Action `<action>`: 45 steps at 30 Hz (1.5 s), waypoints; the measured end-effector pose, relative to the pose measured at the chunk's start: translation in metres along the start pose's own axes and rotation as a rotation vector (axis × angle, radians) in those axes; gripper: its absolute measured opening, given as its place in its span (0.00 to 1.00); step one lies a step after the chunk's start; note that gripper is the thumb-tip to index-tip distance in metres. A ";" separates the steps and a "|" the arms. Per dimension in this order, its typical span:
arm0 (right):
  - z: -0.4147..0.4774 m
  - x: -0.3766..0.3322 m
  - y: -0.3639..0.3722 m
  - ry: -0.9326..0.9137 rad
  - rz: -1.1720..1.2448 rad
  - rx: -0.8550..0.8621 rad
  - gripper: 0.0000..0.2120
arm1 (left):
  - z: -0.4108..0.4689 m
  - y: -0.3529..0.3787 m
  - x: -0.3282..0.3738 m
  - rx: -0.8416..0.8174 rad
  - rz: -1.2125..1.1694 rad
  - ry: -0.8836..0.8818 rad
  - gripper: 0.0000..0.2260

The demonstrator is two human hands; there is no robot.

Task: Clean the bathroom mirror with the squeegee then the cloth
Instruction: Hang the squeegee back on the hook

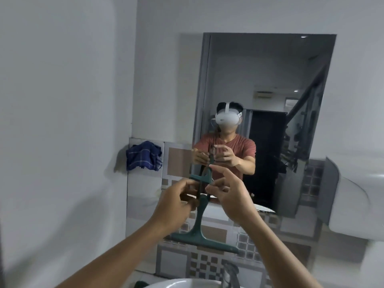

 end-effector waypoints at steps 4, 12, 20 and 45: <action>0.010 0.021 0.033 0.043 0.087 -0.063 0.28 | 0.001 -0.014 -0.026 0.039 -0.016 -0.009 0.20; 0.034 0.070 0.088 0.118 0.126 -0.074 0.19 | 0.010 -0.028 -0.085 0.043 -0.067 -0.097 0.17; 0.060 0.119 0.124 0.171 0.024 -0.086 0.27 | 0.038 -0.017 -0.151 0.050 -0.028 -0.184 0.18; 0.079 0.241 0.163 0.149 -0.154 0.027 0.31 | 0.058 0.047 -0.258 0.106 0.172 -0.126 0.28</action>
Point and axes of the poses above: each hand's wrist, its own z-axis towards the middle knuckle, its own y-axis out of the palm, x = y × z, the point moved 4 cm from there along z, towards the middle knuckle, and after that the axes turned 15 degrees about z, right-handed, at the moved point
